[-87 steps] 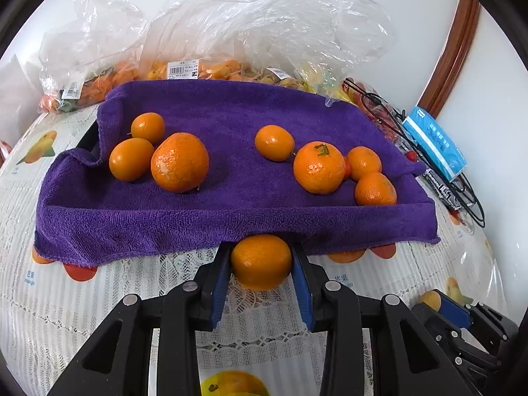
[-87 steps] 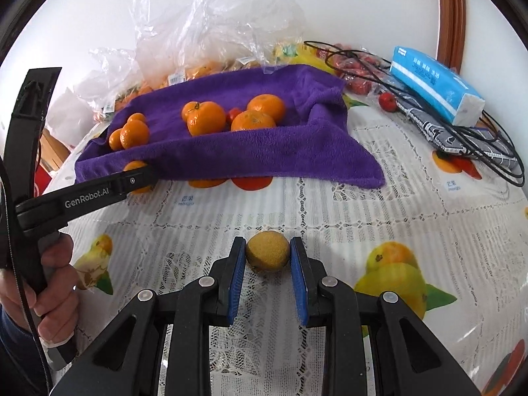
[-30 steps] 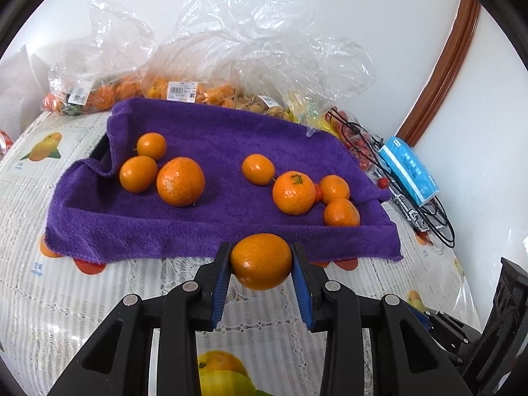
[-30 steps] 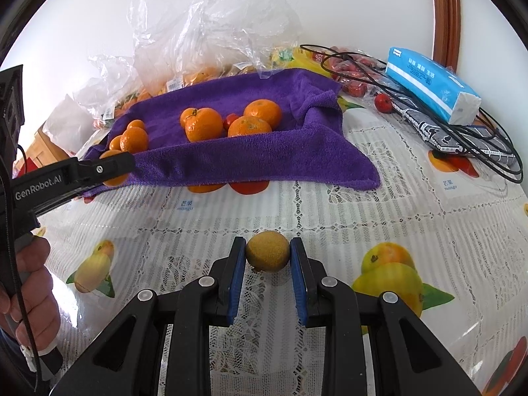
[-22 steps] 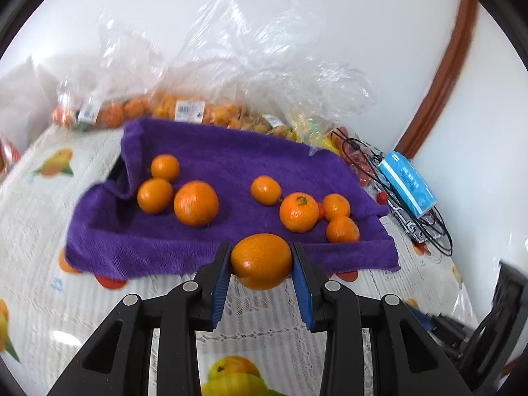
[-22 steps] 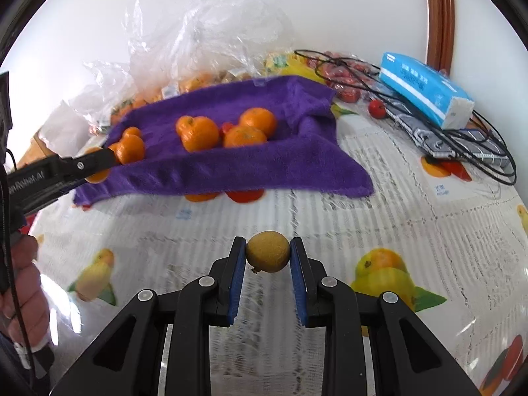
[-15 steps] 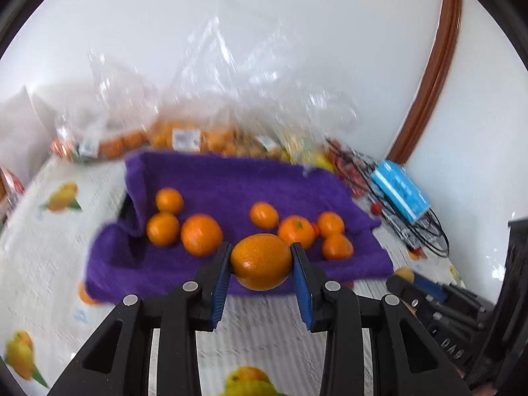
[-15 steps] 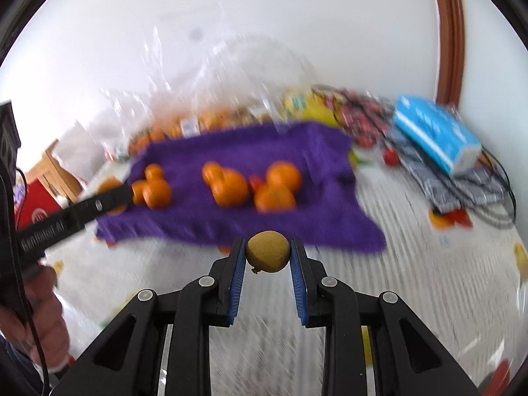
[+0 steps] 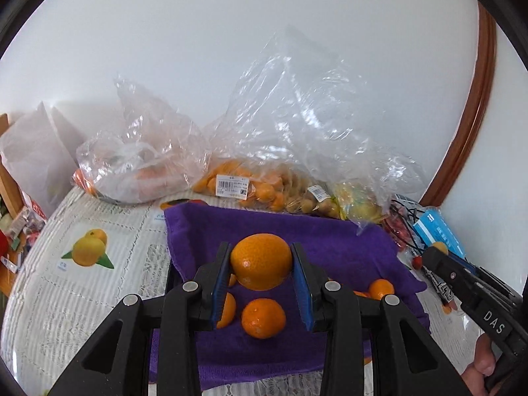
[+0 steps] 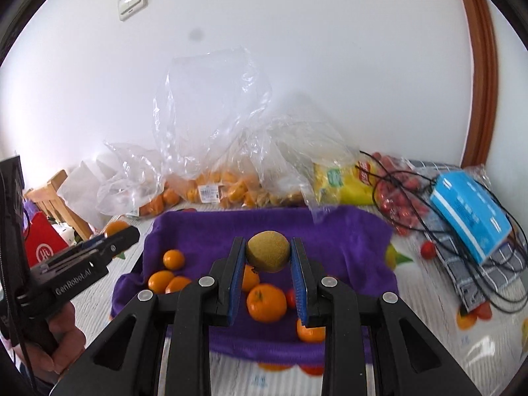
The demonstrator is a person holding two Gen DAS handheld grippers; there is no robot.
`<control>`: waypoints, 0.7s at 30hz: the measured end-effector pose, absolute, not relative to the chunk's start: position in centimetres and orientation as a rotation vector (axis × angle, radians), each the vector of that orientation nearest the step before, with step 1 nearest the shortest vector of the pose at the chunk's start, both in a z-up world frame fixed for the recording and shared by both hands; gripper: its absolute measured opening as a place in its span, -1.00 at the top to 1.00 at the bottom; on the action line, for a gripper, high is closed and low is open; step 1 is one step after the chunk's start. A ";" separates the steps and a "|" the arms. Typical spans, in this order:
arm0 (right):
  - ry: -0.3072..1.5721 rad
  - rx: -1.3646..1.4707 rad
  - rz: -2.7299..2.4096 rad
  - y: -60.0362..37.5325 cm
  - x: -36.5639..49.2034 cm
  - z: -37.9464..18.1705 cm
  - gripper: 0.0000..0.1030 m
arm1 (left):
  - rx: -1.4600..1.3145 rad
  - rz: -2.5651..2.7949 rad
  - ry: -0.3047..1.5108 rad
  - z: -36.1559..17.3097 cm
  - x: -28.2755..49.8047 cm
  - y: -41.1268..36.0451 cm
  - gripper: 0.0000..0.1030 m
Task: Organize fruits
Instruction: 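Carry the yellow-brown fruit and the orange over the purple towel and lower them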
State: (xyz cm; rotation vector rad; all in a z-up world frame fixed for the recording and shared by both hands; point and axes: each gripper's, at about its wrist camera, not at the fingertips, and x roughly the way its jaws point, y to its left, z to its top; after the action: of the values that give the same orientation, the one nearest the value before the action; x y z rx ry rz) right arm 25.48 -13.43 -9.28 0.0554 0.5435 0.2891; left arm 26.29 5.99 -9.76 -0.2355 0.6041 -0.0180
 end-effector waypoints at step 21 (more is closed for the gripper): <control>0.592 0.122 0.237 -15.8 27.2 -13.9 0.47 | -0.230 -0.005 0.662 -13.9 27.2 6.5 0.35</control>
State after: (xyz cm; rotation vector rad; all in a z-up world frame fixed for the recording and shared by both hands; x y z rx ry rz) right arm 27.25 -15.85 -13.90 0.1218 0.5916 0.2367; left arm 27.21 6.47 -13.91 -0.2300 0.6624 -0.0045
